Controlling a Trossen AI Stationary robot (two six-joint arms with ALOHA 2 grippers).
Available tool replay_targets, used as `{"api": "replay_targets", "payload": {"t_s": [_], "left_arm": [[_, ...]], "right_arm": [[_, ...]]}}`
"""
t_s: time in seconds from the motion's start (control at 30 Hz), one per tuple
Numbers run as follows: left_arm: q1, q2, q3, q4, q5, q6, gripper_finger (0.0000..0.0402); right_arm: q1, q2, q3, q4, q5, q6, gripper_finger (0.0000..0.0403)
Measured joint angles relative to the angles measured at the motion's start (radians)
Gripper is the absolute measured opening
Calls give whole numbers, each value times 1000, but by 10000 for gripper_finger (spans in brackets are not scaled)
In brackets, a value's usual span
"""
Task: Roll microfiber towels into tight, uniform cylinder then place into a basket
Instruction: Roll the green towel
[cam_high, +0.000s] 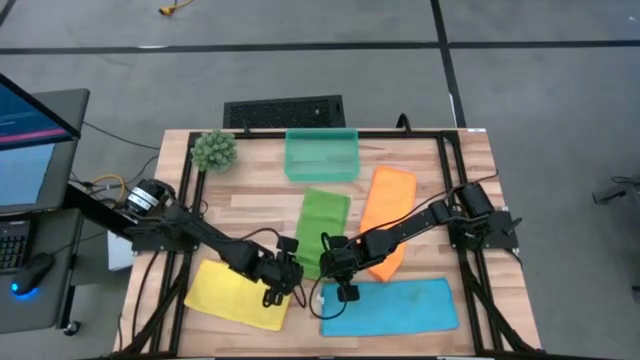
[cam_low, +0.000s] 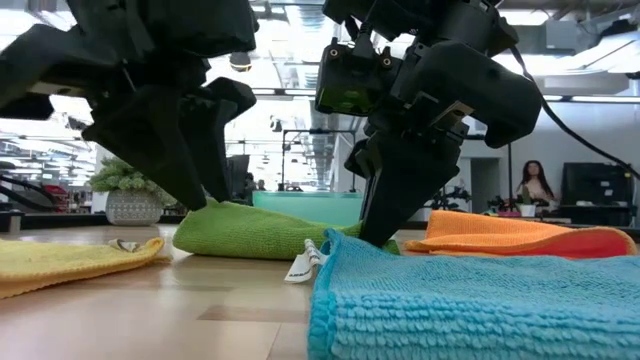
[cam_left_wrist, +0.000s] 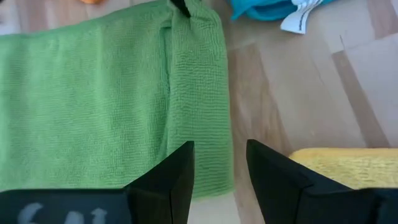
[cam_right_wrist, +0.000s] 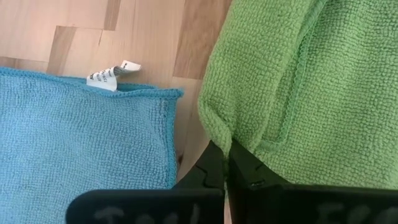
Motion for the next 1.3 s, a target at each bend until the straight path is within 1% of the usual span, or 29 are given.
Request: {"api": "replay_targets", "payload": {"t_s": [0.13,0.23,0.3,0.37,0.57,0.7,0.83,1.07,1.1,1.2,1.23,1.3], "left_arm": [[16,17,-1,-9,14,17,139],[16,49,1,16,59,26,139],[12,75,0,0,45,27,139],[12,92,2,3,30,-8,139],[11,106,5,-7,7,-44,139],[13,108,5,-26,-6,-95,137],[13,110,4,-25,-21,-132,109],[16,112,3,-24,-51,-137,19],[17,112,2,-25,-54,-132,10],[17,110,9,-36,-46,-118,7],[18,108,13,-42,-27,-115,7],[21,101,25,-56,42,-114,4]], "right_arm": [[0,0,0,0,0,2,9],[0,0,2,-1,0,7,11],[0,0,3,-2,1,7,12],[0,1,4,-2,0,9,11],[0,1,5,-4,1,9,10],[0,1,5,-3,0,9,11],[0,1,5,-3,0,13,8],[2,1,5,-2,0,33,9],[2,1,5,-1,0,33,8],[4,-5,5,-2,0,33,7],[5,-6,5,-2,0,34,7],[8,-6,5,-1,0,50,8]]}}
